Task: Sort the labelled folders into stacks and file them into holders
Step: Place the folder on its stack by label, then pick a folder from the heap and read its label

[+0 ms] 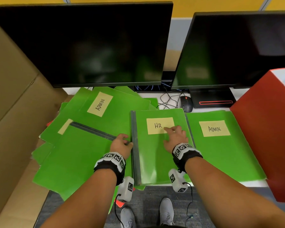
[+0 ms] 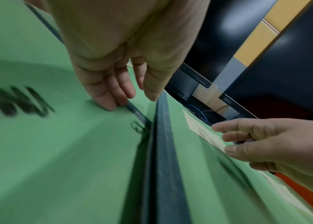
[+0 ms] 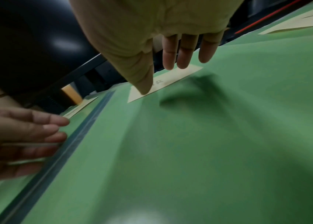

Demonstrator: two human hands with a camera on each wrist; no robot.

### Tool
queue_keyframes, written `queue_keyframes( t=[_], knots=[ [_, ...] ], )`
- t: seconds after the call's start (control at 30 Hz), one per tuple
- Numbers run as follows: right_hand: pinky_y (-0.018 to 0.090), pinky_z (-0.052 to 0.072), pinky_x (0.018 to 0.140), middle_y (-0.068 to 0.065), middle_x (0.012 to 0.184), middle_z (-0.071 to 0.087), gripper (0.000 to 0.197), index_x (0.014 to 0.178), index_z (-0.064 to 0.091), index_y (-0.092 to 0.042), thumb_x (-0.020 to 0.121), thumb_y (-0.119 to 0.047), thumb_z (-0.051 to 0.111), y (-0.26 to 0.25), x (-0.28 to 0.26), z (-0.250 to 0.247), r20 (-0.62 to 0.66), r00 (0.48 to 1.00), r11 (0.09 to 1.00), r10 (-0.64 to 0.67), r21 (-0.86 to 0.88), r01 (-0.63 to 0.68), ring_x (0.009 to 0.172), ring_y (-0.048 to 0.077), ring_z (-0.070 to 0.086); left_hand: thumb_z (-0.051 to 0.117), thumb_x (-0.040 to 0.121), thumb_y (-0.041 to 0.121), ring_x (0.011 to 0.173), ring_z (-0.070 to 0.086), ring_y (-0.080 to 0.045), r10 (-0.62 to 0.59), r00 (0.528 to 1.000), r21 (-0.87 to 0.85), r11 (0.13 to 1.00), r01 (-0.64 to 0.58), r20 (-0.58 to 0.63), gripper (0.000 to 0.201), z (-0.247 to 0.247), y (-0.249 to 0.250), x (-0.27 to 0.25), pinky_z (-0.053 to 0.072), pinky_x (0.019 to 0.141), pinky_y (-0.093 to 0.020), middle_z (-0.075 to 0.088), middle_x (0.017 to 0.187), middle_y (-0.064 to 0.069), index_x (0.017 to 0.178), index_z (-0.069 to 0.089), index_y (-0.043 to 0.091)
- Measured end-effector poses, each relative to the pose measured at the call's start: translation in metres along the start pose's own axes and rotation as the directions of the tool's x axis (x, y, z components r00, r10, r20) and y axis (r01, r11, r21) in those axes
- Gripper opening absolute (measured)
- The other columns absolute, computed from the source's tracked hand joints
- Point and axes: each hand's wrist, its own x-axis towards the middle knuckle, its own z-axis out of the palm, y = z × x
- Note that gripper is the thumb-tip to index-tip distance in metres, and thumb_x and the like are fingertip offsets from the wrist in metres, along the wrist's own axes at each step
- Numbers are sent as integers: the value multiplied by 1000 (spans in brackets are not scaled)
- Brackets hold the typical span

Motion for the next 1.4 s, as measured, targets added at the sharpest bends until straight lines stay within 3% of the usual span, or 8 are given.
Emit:
queue_keyframes(
  t=[0.2, 0.33, 0.47, 0.87, 1.0, 1.13, 1.3, 1.4],
  knots=[
    [44, 32, 104, -2, 147, 19, 70, 141, 27, -45, 81, -32, 61, -38, -4, 13, 124, 971, 974, -205, -76, 215, 130, 25, 26, 65, 87, 15, 107, 61, -27, -43, 993, 119, 991, 56, -110, 46, -41, -22, 21, 51, 89, -33, 58, 127, -9, 132, 54, 17],
    [52, 26, 109, -3, 152, 7, 75, 143, 21, -46, 82, -32, 64, -46, -4, 22, 232, 955, 967, -183, -135, 218, 138, 28, 15, 64, 85, 21, 106, 60, -32, -98, 983, 244, 961, 133, -152, 44, -65, -38, 32, 51, 93, -40, 53, 128, -11, 128, 58, 25],
    [54, 28, 107, -3, 153, 6, 75, 141, 19, -48, 82, -32, 64, -47, -3, 23, 241, 956, 961, -167, -175, 212, 138, 29, 14, 61, 87, 25, 114, 53, -35, -140, 977, 321, 929, 187, -161, 46, -80, -47, 42, 47, 98, -39, 46, 134, -12, 133, 54, 28],
    [54, 29, 108, -3, 152, 7, 76, 138, 22, -49, 80, -25, 66, -56, -1, 26, 246, 965, 969, -90, -202, 142, 138, 29, 14, 57, 92, 26, 143, 14, -38, -339, 913, 315, 861, 399, -228, 71, -134, -66, 80, 26, 113, -53, 7, 159, -8, 151, 18, 24],
    [54, 29, 108, -3, 151, 7, 79, 136, 22, -50, 78, -19, 66, -59, 1, 28, 251, 966, 971, -66, -209, 121, 138, 29, 15, 55, 92, 26, 138, 28, -39, -342, 910, 278, 873, 400, -236, 65, -144, -68, 88, 28, 111, -50, 27, 152, -16, 149, 23, 21],
    [54, 29, 108, -3, 151, 6, 80, 137, 22, -50, 78, -18, 66, -59, 1, 28, 254, 965, 970, -57, -215, 114, 139, 29, 14, 54, 93, 38, 129, 36, -44, -367, 875, 149, 891, 428, -316, 66, -150, -58, 85, 37, 103, -54, 31, 144, -24, 148, 24, 17],
    [55, 24, 110, -3, 153, 3, 83, 139, 20, -48, 78, -16, 66, -60, 0, 30, 259, 964, 970, -62, -212, 120, 141, 30, 11, 49, 90, 55, 122, 42, -43, -344, 853, 69, 914, 400, -392, 66, -160, -45, 80, 37, 103, -51, 44, 132, -26, 129, 42, 3],
    [55, 22, 112, -3, 155, 1, 83, 141, 18, -47, 80, -16, 65, -59, -1, 28, 275, 959, 971, -69, -203, 128, 143, 30, 8, 46, 92, 52, 122, 44, -40, -292, 844, 71, 930, 360, -449, 63, -168, -36, 74, 35, 104, -51, 50, 127, -26, 122, 45, -3]
  ],
)
